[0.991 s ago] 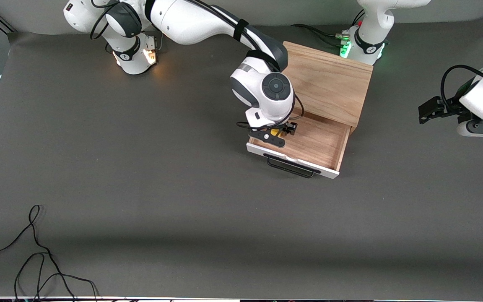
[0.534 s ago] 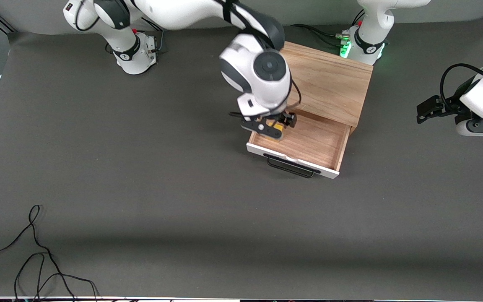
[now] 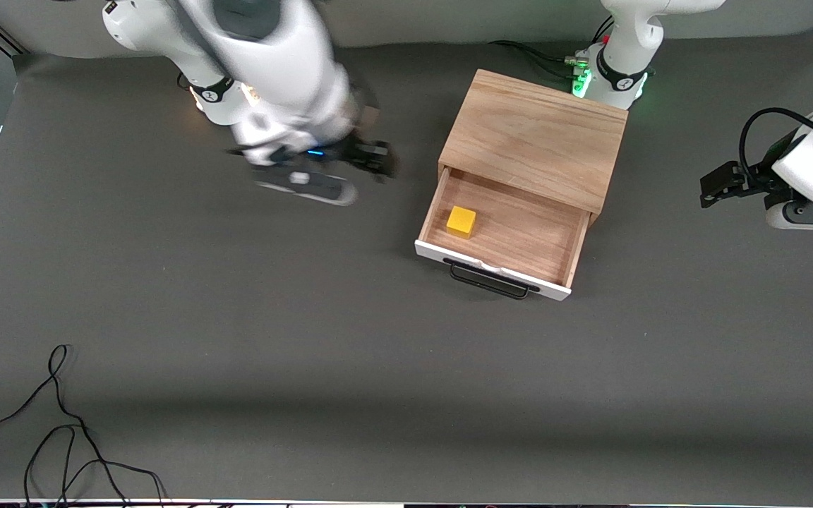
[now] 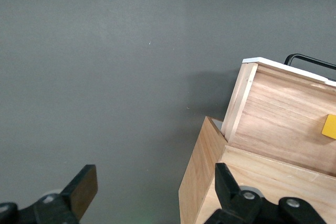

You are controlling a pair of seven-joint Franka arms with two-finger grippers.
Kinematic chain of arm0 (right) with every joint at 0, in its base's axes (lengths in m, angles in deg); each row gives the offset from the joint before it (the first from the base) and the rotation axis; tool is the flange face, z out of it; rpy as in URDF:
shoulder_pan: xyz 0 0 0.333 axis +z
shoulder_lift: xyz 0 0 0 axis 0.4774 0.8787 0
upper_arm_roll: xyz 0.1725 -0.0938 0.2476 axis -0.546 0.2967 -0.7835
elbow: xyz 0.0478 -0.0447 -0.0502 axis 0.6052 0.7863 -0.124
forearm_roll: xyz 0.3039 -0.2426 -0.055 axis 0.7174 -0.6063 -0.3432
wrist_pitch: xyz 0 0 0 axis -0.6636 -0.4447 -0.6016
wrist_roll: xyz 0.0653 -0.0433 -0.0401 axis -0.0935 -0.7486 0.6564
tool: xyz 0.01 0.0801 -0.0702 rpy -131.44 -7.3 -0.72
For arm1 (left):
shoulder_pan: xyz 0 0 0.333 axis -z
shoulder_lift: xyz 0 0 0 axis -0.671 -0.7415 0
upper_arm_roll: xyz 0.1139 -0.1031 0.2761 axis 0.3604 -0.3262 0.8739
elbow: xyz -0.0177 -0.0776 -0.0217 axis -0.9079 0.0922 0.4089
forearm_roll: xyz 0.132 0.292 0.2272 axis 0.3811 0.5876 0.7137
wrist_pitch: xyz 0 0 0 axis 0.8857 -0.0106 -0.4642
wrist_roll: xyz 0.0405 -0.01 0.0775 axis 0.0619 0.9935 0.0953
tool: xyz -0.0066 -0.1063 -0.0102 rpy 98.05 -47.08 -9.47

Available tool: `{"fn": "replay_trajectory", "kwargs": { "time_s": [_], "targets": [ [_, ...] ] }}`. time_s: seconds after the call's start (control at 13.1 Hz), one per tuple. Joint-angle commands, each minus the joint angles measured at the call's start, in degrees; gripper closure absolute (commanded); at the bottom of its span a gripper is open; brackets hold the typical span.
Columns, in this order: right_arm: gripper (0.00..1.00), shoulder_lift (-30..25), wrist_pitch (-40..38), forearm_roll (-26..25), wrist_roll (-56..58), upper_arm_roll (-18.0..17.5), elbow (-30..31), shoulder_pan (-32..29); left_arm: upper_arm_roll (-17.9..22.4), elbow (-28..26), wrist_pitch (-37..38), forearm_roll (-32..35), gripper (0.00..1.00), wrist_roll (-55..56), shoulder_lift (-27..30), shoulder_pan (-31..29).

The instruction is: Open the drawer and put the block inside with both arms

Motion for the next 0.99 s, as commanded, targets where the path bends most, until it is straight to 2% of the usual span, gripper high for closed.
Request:
{"fn": "replay_trajectory", "kwargs": {
  "time_s": [0.0, 0.15, 0.3, 0.46, 0.61, 0.91],
  "targets": [
    [0.00, -6.1, -5.0, 0.2, 14.2, 4.5, 4.6, -3.2, 0.7, 0.3, 0.9, -0.3, 0.00, -0.7, 0.1, 0.9],
    [0.00, -11.3, -5.2, 0.1, 24.6, 11.1, 10.8, -3.2, 0.7, 0.2, 1.0, -0.3, 0.00, -0.5, 0.1, 0.9],
    [0.00, -14.8, -5.1, -2.6, 35.2, 16.8, 16.2, -3.2, 0.7, 0.2, 1.0, -0.3, 0.00, -0.5, 0.2, 0.9],
    [0.00, -14.7, -4.8, -5.0, 43.4, 21.3, 16.7, -3.3, 0.7, 0.1, 1.0, -0.3, 0.00, -0.4, 0.1, 1.1],
    [0.00, -12.8, -3.0, -5.0, 43.9, 23.4, 17.5, -3.3, 0.7, 0.1, 1.2, -0.3, 0.00, -0.2, 0.2, 1.1],
    [0.00, -12.7, -0.4, -4.7, 43.9, 23.4, 20.1, -2.6, 0.6, 0.1, 1.4, -0.2, 0.00, -0.2, 0.2, 1.2]
  ]
}}
